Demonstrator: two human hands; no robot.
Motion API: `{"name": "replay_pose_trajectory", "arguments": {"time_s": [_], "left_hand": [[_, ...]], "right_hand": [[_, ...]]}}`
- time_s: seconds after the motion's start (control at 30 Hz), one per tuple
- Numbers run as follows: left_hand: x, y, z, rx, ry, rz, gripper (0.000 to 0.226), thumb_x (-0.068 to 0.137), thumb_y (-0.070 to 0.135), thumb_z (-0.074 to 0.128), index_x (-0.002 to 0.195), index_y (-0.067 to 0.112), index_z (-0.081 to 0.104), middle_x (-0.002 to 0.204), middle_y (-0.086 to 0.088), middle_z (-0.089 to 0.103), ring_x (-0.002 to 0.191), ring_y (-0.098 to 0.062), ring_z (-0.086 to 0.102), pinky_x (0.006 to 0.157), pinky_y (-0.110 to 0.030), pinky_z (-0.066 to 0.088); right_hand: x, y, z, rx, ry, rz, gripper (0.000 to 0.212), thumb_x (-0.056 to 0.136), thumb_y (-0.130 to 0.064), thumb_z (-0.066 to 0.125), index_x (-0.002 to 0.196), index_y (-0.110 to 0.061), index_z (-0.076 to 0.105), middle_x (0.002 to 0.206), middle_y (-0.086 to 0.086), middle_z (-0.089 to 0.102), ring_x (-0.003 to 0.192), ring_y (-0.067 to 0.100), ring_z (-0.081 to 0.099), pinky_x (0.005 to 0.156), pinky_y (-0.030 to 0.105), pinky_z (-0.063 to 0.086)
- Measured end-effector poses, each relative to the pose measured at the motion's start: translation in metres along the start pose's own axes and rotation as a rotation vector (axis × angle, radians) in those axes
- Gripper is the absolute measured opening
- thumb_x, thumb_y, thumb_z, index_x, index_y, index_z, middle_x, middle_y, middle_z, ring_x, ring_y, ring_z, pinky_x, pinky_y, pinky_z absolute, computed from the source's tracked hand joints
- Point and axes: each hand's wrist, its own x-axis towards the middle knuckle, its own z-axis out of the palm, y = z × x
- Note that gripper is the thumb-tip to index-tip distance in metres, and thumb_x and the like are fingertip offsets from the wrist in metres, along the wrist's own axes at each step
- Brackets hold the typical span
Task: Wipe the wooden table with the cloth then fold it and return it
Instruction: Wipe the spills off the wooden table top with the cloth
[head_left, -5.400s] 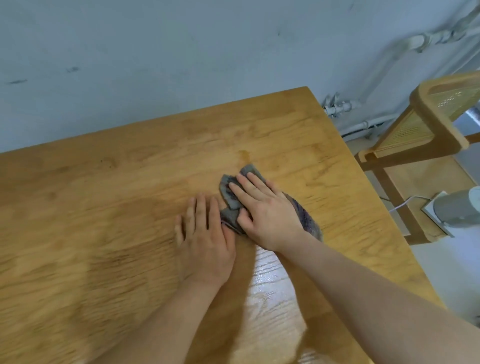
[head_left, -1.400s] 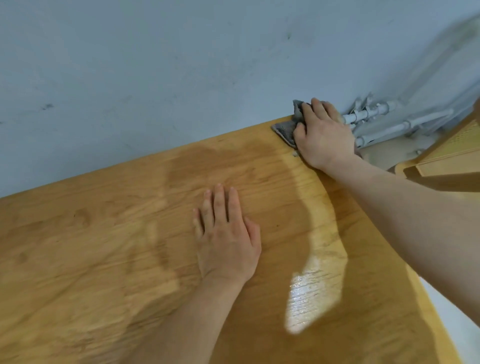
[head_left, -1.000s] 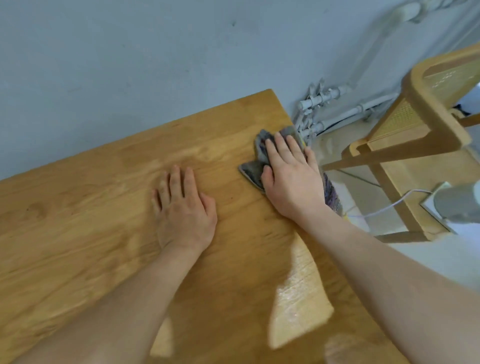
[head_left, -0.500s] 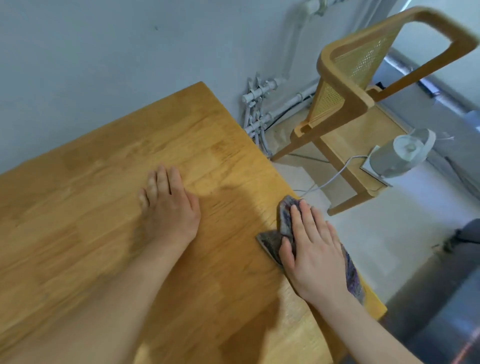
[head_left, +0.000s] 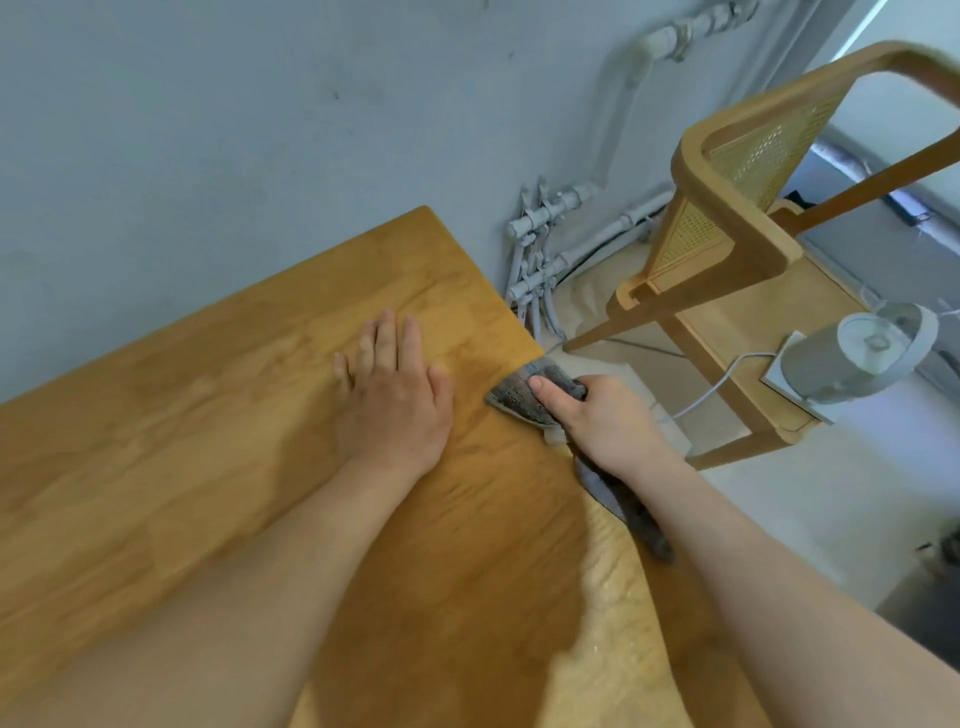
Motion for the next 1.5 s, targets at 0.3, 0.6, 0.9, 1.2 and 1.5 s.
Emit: {"name": "replay_pose_trajectory", "arguments": {"time_s": [0.3,0.6,0.9,1.2,1.5], "left_hand": [[0.004,0.002,0.008,0.033,0.039,-0.021,0.063,0.095,0.043,0.015,0.153,0.020,0.009,0.161,-0.002,0.005,0.148,-0.019,0.001,0.119,-0.047,0.002],[0.007,0.000,0.009,0.036,0.028,-0.018,0.060,0.096,0.043,0.016,0.152,0.020,0.012,0.160,-0.003,0.010,0.147,-0.020,0.002,0.118,-0.048,0.006],[0.004,0.003,0.004,0.047,0.010,-0.040,0.063,0.093,0.044,0.014,0.152,0.023,0.008,0.161,0.001,0.005,0.147,-0.016,-0.001,0.119,-0.045,0.002],[0.002,0.005,0.006,0.037,0.071,-0.036,0.057,0.096,0.037,0.025,0.151,0.021,0.018,0.159,-0.001,0.015,0.146,-0.018,0.007,0.119,-0.044,0.004],[-0.006,0.014,0.006,0.046,0.066,-0.014,0.054,0.098,0.027,0.027,0.149,0.010,0.022,0.157,-0.014,0.019,0.144,-0.030,0.014,0.116,-0.052,0.013]], "right_hand": [[0.118,-0.094,0.012,0.214,-0.166,-0.033,0.044,0.088,-0.056,0.060,0.075,-0.014,0.058,0.069,0.000,0.058,0.062,0.017,0.055,0.053,0.029,0.038],[0.214,-0.165,0.043,0.114,-0.052,-0.123,0.041,0.096,-0.047,0.044,0.069,-0.017,0.043,0.069,-0.001,0.050,0.063,0.014,0.047,0.050,0.029,0.031],[0.158,-0.118,0.032,0.087,-0.023,-0.141,0.049,0.098,-0.050,0.043,0.064,-0.015,0.042,0.061,0.001,0.048,0.058,0.017,0.047,0.047,0.030,0.028],[0.041,-0.035,0.011,-0.049,0.016,-0.093,0.048,0.100,-0.053,0.034,0.068,-0.019,0.042,0.069,0.002,0.051,0.069,0.023,0.051,0.060,0.035,0.037],[-0.077,0.051,-0.005,-0.203,0.107,0.037,0.049,0.102,-0.051,0.025,0.074,-0.018,0.047,0.071,-0.001,0.053,0.077,0.025,0.056,0.069,0.039,0.048]]}}
